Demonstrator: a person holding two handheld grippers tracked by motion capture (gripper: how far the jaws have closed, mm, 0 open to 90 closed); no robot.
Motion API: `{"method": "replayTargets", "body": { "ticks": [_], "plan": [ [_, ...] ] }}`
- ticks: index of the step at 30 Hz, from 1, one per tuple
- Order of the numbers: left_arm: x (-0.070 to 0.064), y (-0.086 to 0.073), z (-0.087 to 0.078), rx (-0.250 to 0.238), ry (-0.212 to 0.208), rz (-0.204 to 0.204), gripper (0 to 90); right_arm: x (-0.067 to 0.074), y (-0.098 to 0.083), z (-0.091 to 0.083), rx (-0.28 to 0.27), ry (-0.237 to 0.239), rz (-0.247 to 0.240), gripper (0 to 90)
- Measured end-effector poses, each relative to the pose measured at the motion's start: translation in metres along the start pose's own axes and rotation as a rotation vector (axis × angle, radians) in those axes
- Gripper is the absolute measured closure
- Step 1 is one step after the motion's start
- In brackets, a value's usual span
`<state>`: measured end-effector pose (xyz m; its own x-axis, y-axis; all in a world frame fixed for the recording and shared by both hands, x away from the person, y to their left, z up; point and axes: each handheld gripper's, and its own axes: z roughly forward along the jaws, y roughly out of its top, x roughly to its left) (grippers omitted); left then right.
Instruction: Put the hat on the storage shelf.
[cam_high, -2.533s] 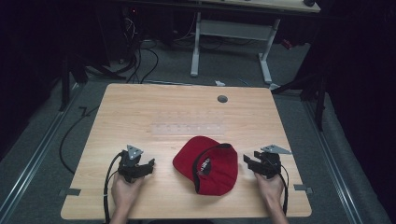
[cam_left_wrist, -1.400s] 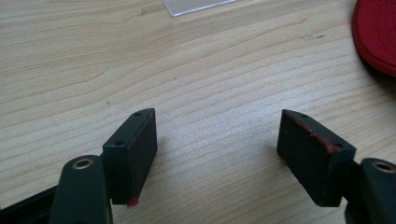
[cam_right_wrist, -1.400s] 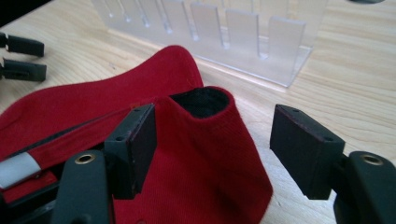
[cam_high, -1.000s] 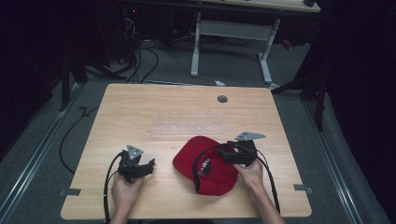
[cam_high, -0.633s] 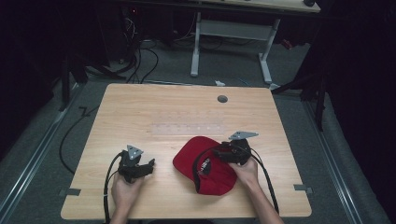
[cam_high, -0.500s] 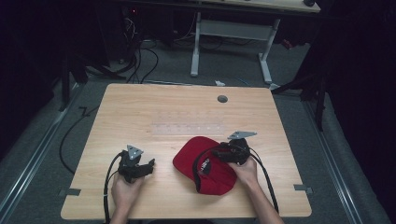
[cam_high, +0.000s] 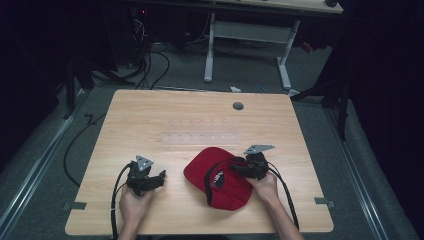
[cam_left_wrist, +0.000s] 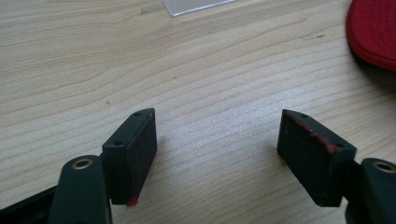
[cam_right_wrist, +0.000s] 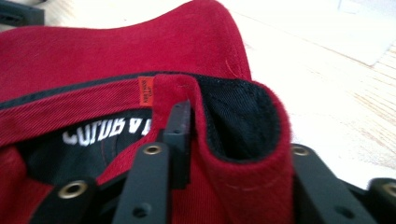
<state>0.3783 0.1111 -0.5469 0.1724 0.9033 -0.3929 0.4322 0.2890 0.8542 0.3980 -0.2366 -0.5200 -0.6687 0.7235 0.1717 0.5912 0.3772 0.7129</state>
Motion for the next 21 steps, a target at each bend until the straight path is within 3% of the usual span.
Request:
{"method": "replayTargets", "body": {
  "ticks": [7,13,21],
  "plan": [
    [0.000,0.000,0.000,0.000,0.000,0.000,28.7,0.004,0.000,-0.005,0.011,0.032,-0.041,80.4],
    [0.000,0.000,0.000,0.001,-0.001,0.001,28.6,0.011,0.002,-0.011,0.010,0.046,-0.069,82.7],
    [-0.001,-0.001,-0.001,0.004,-0.010,0.003,28.8,0.017,0.004,-0.019,-0.011,0.062,-0.058,83.3]
  ]
}}
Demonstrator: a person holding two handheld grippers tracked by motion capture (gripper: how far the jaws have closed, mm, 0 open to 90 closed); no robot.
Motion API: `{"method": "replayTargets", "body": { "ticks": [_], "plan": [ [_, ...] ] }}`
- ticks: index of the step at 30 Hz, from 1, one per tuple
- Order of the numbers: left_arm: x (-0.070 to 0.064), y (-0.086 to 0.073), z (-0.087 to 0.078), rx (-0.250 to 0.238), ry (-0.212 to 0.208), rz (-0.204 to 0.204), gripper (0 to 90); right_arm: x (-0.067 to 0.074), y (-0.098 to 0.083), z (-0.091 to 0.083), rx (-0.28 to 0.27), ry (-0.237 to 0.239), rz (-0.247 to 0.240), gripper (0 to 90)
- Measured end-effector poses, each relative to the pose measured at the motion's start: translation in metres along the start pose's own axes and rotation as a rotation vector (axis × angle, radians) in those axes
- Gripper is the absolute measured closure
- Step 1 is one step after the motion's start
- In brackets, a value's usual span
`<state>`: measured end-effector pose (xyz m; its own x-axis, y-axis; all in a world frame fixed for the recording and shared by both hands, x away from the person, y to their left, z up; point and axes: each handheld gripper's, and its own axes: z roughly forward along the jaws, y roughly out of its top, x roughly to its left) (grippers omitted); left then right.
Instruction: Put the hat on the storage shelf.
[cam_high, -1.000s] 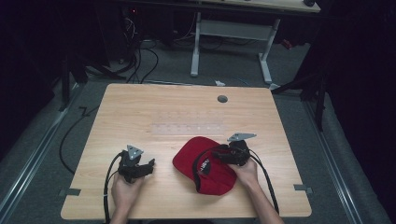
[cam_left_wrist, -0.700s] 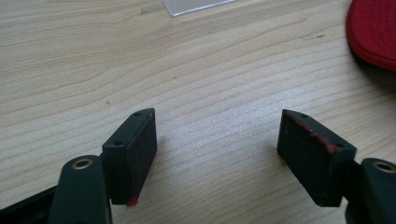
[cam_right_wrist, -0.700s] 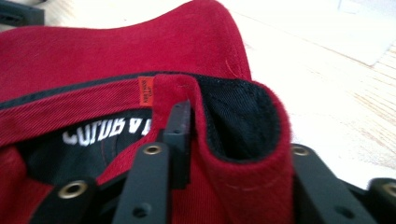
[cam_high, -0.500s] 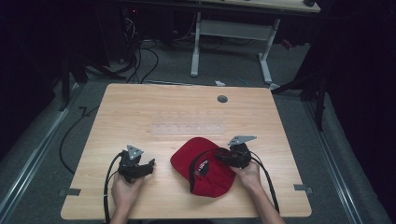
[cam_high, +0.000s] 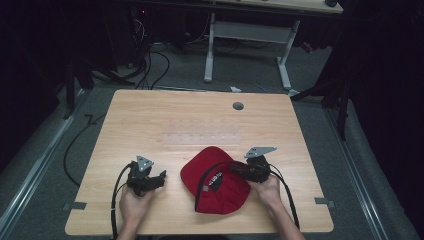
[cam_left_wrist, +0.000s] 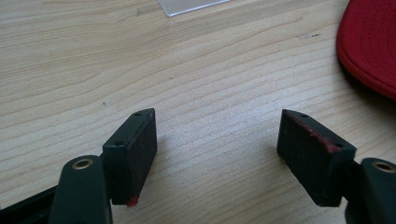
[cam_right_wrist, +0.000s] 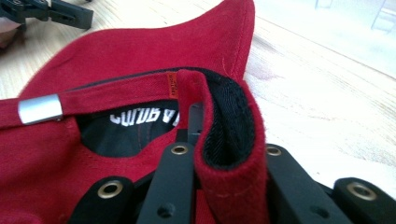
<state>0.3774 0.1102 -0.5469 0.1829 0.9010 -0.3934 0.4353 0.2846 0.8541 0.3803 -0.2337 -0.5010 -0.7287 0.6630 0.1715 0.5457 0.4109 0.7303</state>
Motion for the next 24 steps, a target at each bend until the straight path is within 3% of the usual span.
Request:
{"method": "replayTargets", "body": {
  "ticks": [8,15,24],
  "plan": [
    [0.000,0.000,0.000,-0.001,-0.001,0.000,28.9,0.003,0.003,-0.009,-0.016,0.018,0.017,83.7],
    [0.000,0.000,0.000,-0.001,-0.001,0.000,28.8,0.002,0.007,-0.024,-0.057,0.032,0.067,83.9],
    [-0.002,-0.002,-0.002,0.015,-0.017,0.010,25.4,0.004,0.016,-0.035,-0.083,0.026,0.088,84.0]
  ]
}}
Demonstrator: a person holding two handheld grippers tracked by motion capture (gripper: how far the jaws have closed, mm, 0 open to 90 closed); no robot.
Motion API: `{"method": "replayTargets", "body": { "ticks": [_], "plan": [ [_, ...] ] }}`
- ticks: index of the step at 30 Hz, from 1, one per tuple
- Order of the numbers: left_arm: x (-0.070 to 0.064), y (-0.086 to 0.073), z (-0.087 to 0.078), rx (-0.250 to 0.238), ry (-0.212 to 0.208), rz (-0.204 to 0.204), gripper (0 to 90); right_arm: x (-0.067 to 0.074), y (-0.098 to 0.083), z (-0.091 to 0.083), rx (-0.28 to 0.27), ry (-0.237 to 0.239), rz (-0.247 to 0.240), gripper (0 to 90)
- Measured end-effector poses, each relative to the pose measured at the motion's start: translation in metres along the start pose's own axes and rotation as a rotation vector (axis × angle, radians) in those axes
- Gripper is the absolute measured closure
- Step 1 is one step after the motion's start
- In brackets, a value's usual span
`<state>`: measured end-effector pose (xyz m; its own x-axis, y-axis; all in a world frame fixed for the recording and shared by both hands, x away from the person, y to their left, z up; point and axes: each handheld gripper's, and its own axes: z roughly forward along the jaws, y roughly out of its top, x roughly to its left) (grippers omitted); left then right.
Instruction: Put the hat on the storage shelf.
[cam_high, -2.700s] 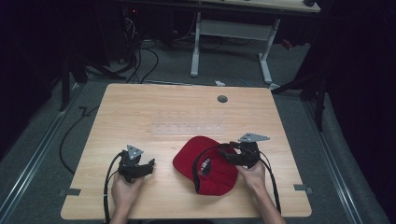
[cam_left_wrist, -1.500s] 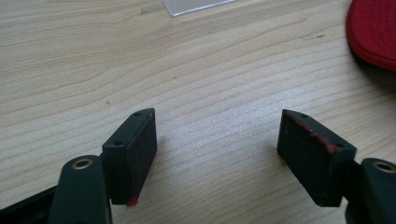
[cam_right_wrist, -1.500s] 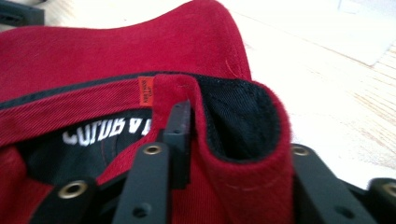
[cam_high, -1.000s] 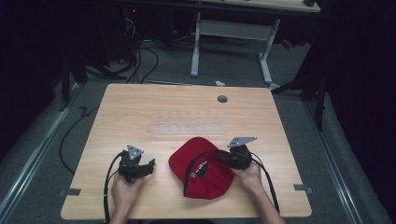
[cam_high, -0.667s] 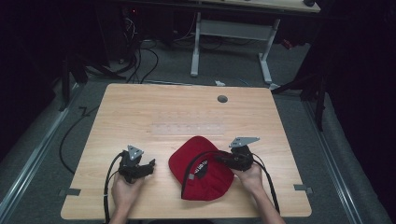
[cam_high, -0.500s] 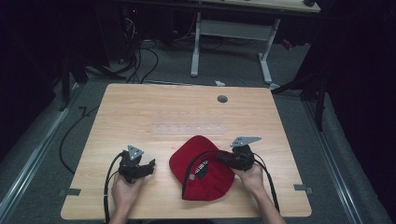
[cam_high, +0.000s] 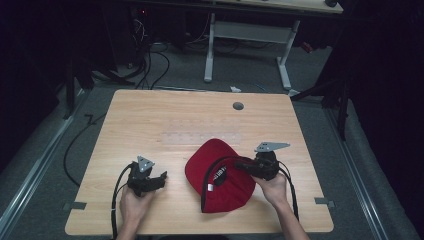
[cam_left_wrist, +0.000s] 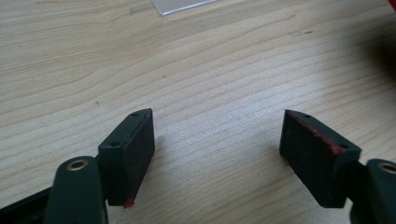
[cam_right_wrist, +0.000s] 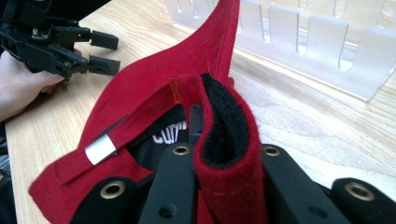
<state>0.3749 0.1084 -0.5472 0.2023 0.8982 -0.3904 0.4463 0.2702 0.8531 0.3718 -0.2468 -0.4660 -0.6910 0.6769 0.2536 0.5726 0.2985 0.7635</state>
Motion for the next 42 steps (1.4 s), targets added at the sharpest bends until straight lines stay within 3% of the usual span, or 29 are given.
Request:
{"method": "replayTargets", "body": {
  "ticks": [6,9,11,17,22,28,35,42],
  "plan": [
    [-0.002,-0.001,-0.001,0.005,0.001,0.008,22.0,0.002,0.006,-0.004,-0.016,-0.001,0.014,84.0],
    [-0.009,-0.004,-0.006,-0.010,-0.013,0.066,23.9,0.002,0.011,-0.006,-0.023,-0.010,0.020,84.0],
    [-0.019,-0.006,-0.013,-0.019,-0.049,0.109,24.4,0.002,0.012,-0.007,-0.025,-0.014,0.021,84.0],
    [-0.047,-0.005,-0.022,-0.016,-0.168,0.130,25.1,0.001,0.018,-0.011,-0.042,-0.028,0.038,84.0],
    [-0.065,-0.008,-0.022,0.004,-0.224,0.133,24.8,0.002,0.022,-0.015,-0.047,-0.035,0.040,84.0],
    [-0.081,-0.015,-0.018,0.017,-0.260,0.155,24.6,0.004,0.030,-0.017,-0.056,-0.043,0.046,84.0],
    [-0.093,-0.016,-0.017,0.020,-0.294,0.162,24.2,0.006,0.038,-0.015,-0.066,-0.045,0.051,83.9],
    [-0.100,-0.014,-0.017,0.009,-0.318,0.140,22.6,0.010,0.047,-0.013,-0.073,-0.050,0.057,83.9]
  ]
}}
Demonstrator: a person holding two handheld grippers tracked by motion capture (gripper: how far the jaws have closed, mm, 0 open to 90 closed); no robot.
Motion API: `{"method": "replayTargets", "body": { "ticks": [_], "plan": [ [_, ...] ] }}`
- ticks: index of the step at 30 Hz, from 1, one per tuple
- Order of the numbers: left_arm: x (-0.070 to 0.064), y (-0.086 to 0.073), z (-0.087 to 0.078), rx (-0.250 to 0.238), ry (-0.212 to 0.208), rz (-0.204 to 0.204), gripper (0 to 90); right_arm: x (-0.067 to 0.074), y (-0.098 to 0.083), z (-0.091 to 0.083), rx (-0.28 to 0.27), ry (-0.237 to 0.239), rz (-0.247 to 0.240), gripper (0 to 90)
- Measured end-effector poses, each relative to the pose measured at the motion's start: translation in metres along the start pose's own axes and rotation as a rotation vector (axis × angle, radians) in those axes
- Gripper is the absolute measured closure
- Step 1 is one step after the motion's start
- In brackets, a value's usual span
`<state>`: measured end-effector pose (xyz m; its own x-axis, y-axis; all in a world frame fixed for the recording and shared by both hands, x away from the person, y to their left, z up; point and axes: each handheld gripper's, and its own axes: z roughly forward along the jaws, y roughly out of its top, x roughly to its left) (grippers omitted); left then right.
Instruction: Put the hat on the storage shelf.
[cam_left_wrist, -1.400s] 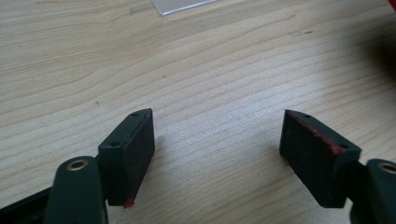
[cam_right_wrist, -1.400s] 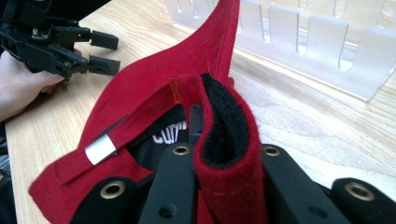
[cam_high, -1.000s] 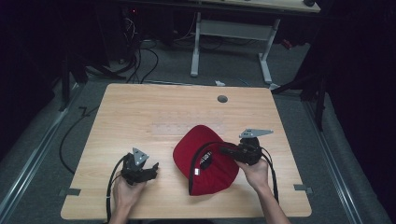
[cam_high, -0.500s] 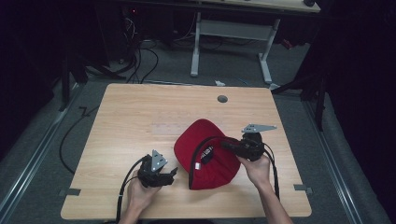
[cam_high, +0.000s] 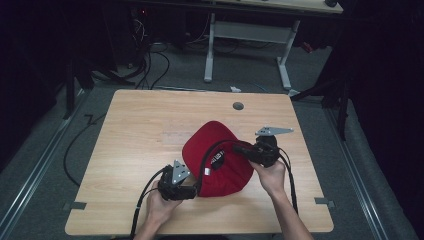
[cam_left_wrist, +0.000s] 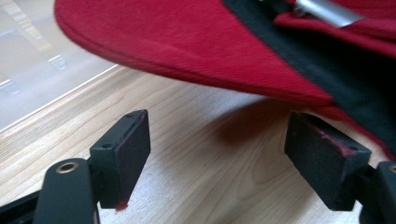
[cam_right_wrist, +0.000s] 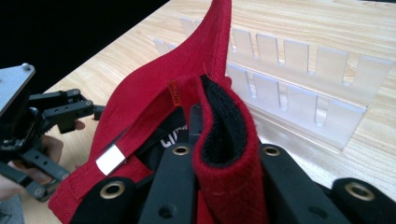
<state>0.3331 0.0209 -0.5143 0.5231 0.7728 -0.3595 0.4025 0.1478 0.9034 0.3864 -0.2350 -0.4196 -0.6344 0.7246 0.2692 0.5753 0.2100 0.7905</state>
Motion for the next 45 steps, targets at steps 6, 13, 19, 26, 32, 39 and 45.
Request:
{"method": "replayTargets", "body": {
  "ticks": [6,13,19,26,32,39,45],
  "plan": [
    [-0.002,0.005,-0.005,-0.029,-0.004,0.000,21.6,0.001,0.002,0.004,0.011,-0.018,0.008,83.8],
    [-0.001,0.008,-0.010,-0.056,0.013,0.017,19.7,0.002,-0.002,0.009,0.058,-0.057,-0.010,83.7],
    [-0.006,0.014,-0.019,-0.060,0.011,0.034,17.6,0.007,-0.005,0.005,0.073,-0.074,-0.036,83.6],
    [-0.012,0.025,-0.029,-0.066,-0.011,0.055,16.3,0.015,-0.005,-0.002,0.076,-0.079,-0.056,83.5],
    [-0.012,0.026,-0.030,-0.043,-0.017,0.064,13.3,0.016,-0.005,-0.001,0.109,-0.067,-0.055,83.5],
    [-0.014,0.021,-0.029,-0.021,-0.024,0.091,10.0,0.017,-0.007,0.003,0.152,-0.066,-0.051,83.4],
    [-0.018,0.019,-0.028,-0.016,-0.032,0.122,9.1,0.016,-0.010,0.005,0.167,-0.035,-0.037,83.3]
  ]
}}
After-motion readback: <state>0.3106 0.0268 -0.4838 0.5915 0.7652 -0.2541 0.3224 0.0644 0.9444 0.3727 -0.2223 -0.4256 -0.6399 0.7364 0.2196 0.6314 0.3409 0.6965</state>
